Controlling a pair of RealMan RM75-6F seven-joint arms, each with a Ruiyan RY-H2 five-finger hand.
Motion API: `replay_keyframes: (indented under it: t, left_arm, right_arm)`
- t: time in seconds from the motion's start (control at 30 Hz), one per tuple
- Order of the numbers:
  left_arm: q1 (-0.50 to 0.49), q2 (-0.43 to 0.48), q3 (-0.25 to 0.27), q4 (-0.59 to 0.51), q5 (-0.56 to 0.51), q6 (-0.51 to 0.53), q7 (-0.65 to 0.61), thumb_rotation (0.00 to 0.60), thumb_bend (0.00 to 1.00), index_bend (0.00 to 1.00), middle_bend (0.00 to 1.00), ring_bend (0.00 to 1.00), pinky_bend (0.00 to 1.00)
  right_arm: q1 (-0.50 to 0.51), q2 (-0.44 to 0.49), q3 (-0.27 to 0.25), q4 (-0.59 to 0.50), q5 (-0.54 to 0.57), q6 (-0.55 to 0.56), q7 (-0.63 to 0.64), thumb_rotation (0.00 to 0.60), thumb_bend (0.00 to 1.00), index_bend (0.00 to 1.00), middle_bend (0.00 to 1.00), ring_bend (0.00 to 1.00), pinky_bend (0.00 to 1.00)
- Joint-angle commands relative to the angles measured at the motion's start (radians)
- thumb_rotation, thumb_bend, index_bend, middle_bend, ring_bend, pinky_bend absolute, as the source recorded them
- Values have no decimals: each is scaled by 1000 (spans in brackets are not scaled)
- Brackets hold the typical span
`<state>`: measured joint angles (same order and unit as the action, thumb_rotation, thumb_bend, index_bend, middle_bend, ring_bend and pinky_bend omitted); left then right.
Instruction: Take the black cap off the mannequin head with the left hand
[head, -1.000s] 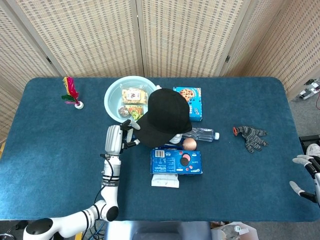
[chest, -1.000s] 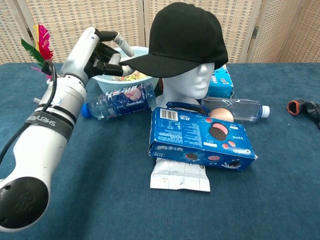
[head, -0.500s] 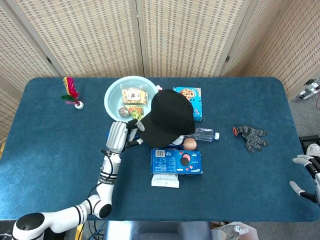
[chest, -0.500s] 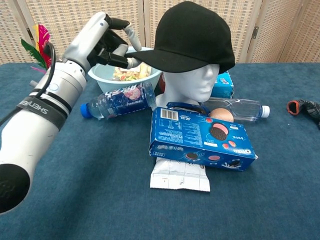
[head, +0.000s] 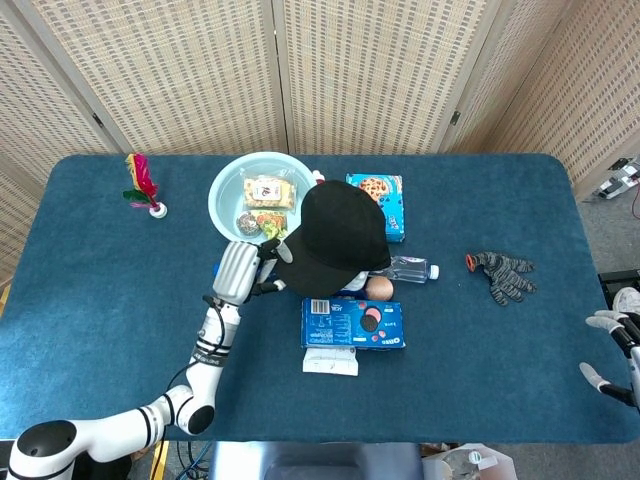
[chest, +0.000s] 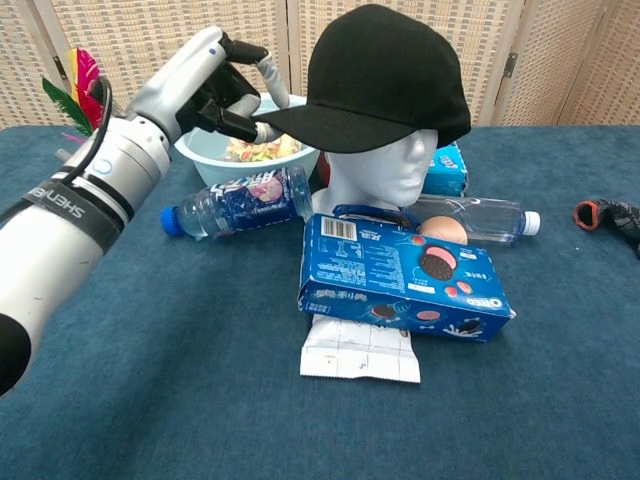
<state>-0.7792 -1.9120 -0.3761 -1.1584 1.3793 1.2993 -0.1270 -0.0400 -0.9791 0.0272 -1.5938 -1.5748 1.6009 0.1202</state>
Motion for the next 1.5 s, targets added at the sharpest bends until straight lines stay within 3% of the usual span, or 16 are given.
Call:
replay_keyframes:
  t: [0.03,0.33,0.87,1.5]
  left_arm:
    - [-3,4,-5,-8,-2,1,-7,600,288,601,944,1000,1000]
    - [-18,34,-20,-65,-13,-10,15,600,291,640,950,1000,1000]
    - [-96,94,-110,-167,-82,-71,86,600,297,618,951,1000,1000]
    - [-232,90,-202,-84,-159,-103,150,600,296,621,951,1000,1000]
  right_arm:
    - [1,1,0,-1,-1,0,0,600,197,325,289,229,322]
    - [2,1,1,-3,-3,1,-1,600,197,325,289,230,322]
    - [0,1,1,-6,-10,9,0,600,197,325,289,230,322]
    - [-1,-1,2,3,-8,12,10,600,197,325,293,230,322]
